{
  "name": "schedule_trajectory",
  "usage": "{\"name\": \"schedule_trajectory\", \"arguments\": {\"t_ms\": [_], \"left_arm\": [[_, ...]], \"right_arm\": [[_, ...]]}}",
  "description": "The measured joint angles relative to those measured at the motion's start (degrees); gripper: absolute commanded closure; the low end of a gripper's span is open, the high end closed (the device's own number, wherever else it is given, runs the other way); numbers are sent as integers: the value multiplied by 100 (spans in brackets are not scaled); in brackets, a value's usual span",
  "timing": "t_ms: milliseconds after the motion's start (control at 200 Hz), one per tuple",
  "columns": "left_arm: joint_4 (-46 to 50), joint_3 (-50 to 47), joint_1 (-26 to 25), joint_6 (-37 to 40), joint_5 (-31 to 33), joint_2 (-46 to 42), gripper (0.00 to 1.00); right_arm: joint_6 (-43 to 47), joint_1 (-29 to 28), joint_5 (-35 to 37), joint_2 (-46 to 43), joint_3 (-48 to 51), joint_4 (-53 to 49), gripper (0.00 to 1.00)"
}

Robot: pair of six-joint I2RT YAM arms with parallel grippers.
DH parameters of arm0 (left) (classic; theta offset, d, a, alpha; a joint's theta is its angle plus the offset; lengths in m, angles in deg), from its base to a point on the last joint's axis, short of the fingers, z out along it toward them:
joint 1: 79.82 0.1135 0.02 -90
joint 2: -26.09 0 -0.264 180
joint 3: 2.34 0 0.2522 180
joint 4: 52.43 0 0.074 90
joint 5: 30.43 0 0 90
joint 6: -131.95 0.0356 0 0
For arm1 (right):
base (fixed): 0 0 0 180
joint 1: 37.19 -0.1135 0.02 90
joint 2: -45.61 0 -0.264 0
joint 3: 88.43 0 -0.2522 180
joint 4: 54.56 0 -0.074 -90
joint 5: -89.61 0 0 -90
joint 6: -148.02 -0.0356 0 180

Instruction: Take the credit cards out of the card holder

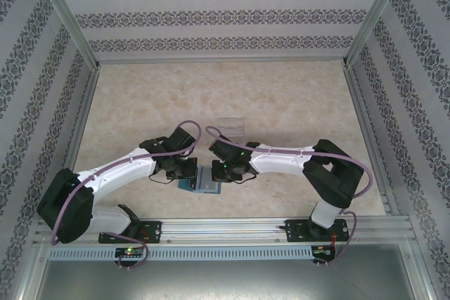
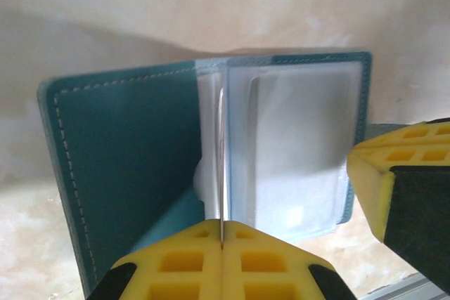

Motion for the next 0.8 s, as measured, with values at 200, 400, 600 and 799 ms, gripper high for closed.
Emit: {"name": "schedule_trajectory", "arguments": {"t_ms": [200, 400, 600, 799], "left_arm": [[205, 369, 0, 341, 127, -149, 96], [229, 625, 0, 1215, -35, -155, 98], [304, 1082, 0, 2863, -492, 111, 100], [713, 2100, 0, 4612, -605, 922, 100]], "right_arm": [[42, 94, 52, -640, 101, -109, 85], [232, 570, 70, -1340, 295, -352, 84], [549, 1272, 72, -1950, 643, -741, 84], [874, 2162, 7, -2736, 1045, -1121, 83]]}}
